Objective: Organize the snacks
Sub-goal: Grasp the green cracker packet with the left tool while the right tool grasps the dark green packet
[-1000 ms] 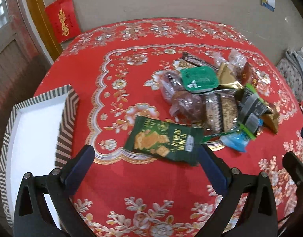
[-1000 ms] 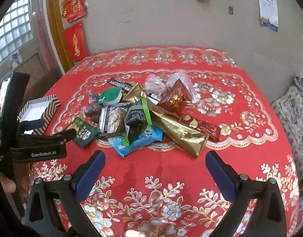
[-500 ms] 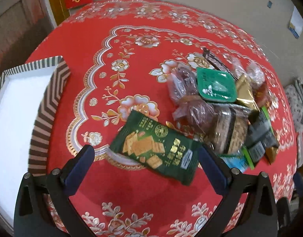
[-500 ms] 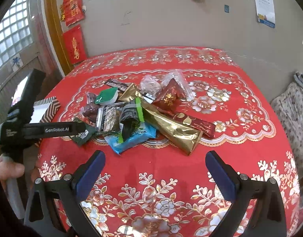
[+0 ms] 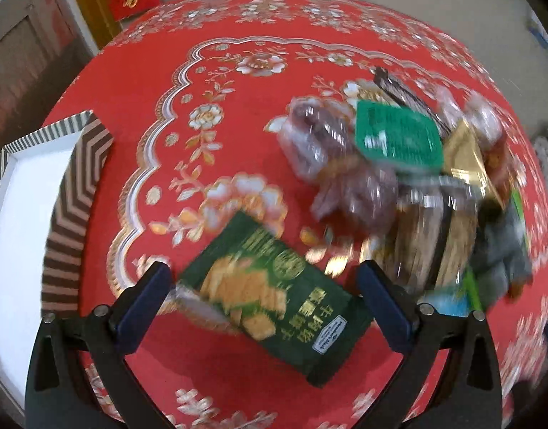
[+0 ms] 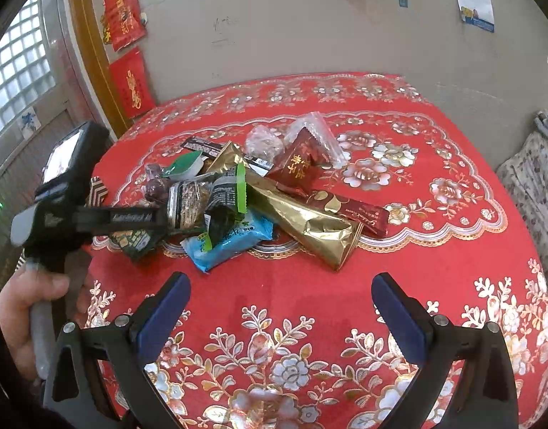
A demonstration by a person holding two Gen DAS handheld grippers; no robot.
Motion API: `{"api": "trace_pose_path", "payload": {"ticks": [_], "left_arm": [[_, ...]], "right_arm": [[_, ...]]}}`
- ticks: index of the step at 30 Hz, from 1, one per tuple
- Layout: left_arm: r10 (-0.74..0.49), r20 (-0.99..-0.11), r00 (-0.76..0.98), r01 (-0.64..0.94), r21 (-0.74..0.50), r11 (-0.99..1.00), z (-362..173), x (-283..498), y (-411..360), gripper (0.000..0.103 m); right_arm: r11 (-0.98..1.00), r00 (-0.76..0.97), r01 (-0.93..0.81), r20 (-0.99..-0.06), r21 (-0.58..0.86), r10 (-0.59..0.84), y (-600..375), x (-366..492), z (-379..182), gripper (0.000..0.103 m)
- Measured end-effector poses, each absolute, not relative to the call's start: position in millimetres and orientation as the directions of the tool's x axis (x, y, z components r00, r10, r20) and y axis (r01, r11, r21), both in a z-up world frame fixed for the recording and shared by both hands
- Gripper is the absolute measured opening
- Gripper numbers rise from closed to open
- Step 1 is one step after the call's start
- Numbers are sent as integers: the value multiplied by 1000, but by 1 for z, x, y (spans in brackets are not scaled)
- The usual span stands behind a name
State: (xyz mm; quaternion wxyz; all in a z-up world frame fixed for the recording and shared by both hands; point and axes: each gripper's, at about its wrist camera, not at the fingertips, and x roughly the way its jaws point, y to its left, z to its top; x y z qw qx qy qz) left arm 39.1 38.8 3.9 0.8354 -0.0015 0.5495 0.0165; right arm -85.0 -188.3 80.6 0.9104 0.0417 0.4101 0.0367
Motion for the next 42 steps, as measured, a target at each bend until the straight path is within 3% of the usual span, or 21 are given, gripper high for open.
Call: {"api": "trace_pose_path", "payload": {"ticks": [4,10,25,31,34,37,38,39,40,41,42], "left_arm": [[29,-927,373,-9,28,1000,7,14,61,103],[-35,-915,402,-39,-55,998,21,-3,84,103],[0,-915,404,12,5,1000,8,15,56,103],[-4,-908,419,23,6,1000,8,17,58,103],[-4,-903,429,25,7,1000,8,17,58,103],[-6,-897,442,33,10,999,8,14,57,103],[-9,-893,450,40,10,999,8,12,57,103],[-11,-890,456,46,11,999,8,10,57,101],[-15,-887,462,54,11,999,9,8,57,99],[-17,-882,471,58,11,998,11,6,57,92],[-19,-876,482,62,13,998,13,4,57,77]], "right_arm": [[994,667,-37,-739,104,102,-189,-84,82,102],[990,658,-43,-742,135,130,-185,-77,79,102],[982,657,32,-744,187,120,-160,-29,66,101],[962,636,49,-751,269,177,-166,-9,61,91],[967,631,38,-756,254,174,-162,-4,60,80],[970,607,30,-776,240,173,-158,3,53,54],[969,605,26,-775,245,180,-158,3,52,40],[967,607,24,-773,252,186,-159,3,50,32],[965,607,25,-771,260,192,-160,3,49,32],[961,613,23,-764,275,204,-162,2,48,32],[958,619,21,-757,285,211,-163,0,48,32]]}}
